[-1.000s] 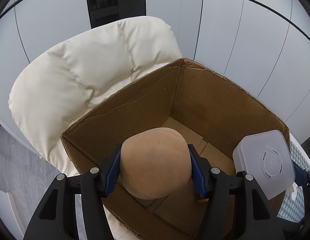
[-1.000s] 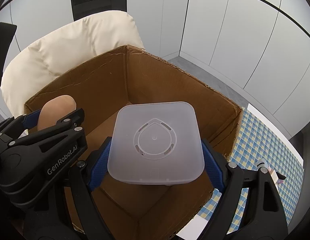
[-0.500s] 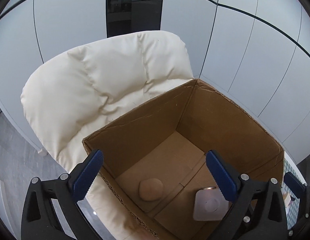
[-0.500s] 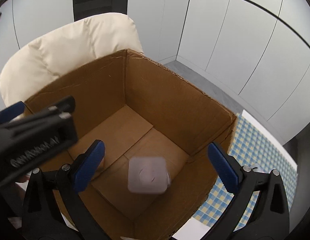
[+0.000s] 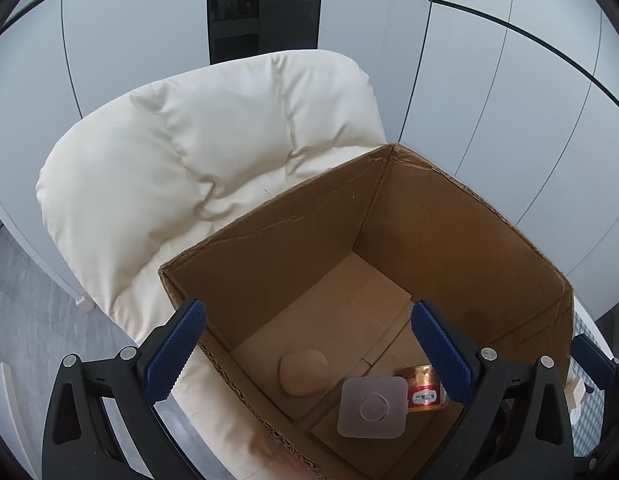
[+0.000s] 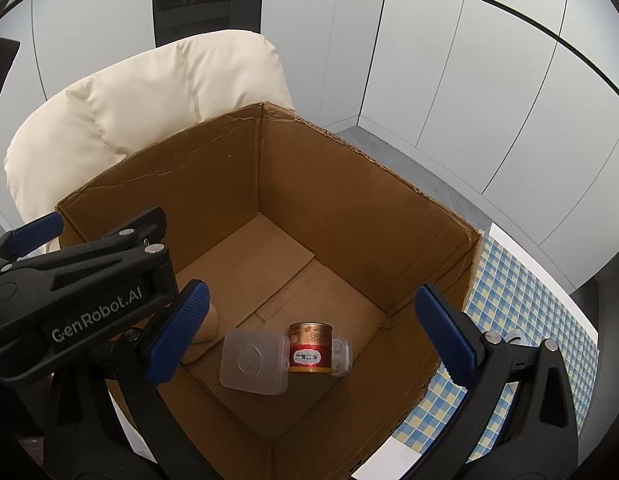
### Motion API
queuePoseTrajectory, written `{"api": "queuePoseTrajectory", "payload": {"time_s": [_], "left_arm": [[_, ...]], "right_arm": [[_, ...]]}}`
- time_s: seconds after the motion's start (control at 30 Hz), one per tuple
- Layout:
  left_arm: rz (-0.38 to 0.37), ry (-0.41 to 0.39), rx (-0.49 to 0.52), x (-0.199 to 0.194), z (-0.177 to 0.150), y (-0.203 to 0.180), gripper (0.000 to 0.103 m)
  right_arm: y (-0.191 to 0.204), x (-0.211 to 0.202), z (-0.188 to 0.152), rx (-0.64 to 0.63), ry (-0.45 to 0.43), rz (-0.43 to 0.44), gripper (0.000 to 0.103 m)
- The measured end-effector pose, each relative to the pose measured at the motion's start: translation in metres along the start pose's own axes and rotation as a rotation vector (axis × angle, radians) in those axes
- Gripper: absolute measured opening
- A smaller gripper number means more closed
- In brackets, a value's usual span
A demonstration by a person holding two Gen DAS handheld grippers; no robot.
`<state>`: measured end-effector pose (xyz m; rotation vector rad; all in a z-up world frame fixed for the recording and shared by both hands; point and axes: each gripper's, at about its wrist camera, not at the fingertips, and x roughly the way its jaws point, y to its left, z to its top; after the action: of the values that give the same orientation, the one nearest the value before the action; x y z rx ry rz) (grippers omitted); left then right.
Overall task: Organize objects
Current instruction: 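Withdraw both open tools from the box back toward the table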
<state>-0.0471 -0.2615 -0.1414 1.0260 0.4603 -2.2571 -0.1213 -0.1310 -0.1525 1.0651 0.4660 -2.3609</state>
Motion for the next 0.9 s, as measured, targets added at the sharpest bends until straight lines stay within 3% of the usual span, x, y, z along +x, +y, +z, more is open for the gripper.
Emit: {"api": "queuePoseTrajectory", "payload": {"time_s": [0.53, 0.9], "left_arm": [[0.001, 0.002, -0.02, -0.009, -0.005, 0.006, 0.102], [0.001, 0.007, -0.021, -0.033, -0.016, 0.008, 0.102]], "right_arm": [[-0.003, -0.005, -0.002, 0.031, 0.006, 0.009, 0.103], [-0.014, -0.034, -0.01, 0.077, -0.007, -0.003, 0.103]]}}
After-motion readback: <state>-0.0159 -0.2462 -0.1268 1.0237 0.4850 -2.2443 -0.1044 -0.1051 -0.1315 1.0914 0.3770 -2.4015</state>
